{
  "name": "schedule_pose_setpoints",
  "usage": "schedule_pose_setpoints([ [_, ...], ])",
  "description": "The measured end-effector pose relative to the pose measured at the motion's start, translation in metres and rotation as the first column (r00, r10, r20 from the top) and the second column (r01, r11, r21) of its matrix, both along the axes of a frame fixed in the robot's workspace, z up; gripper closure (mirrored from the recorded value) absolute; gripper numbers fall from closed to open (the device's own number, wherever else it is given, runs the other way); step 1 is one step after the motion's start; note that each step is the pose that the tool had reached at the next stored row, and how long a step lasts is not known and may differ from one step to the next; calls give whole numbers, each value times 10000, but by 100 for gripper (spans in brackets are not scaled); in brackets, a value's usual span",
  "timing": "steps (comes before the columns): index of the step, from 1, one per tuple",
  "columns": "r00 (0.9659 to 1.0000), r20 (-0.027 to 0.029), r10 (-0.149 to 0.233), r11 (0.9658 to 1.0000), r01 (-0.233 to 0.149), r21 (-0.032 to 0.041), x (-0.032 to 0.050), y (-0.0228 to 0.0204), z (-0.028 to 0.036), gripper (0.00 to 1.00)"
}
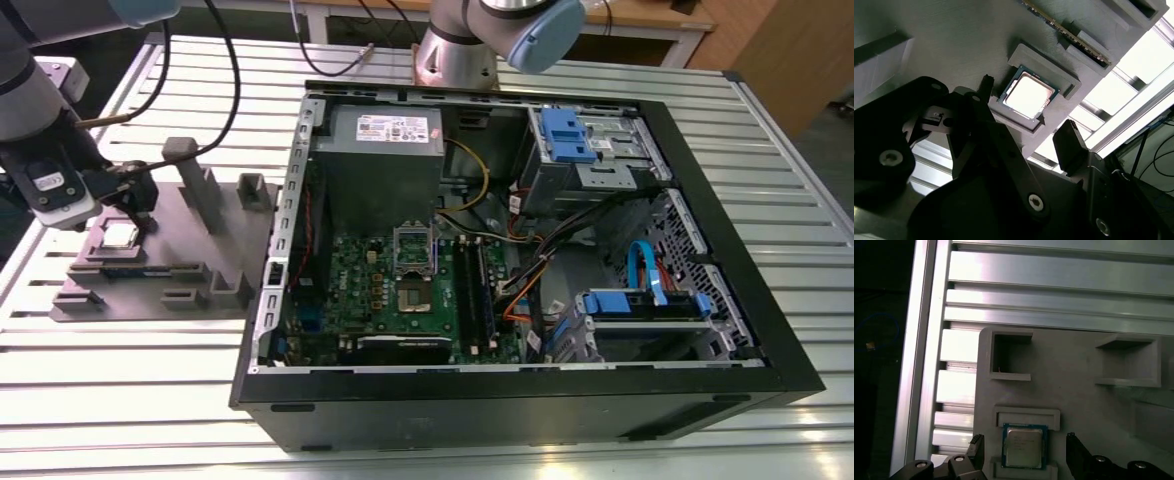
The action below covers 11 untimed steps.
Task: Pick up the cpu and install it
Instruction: 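Pick up the cpu and move it towards the insertion slot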
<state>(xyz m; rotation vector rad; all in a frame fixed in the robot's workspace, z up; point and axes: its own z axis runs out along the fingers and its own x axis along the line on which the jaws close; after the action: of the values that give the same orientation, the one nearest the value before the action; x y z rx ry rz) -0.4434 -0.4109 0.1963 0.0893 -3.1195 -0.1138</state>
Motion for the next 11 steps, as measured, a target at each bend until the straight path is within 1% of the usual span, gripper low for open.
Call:
schedule_pose_setpoints([
  [6, 9999, -1, -135, 9999, 135, -7, -6, 0, -37, 25],
  [11, 9999, -1, -164, 9999, 164, -10, -7, 0, -86, 25],
])
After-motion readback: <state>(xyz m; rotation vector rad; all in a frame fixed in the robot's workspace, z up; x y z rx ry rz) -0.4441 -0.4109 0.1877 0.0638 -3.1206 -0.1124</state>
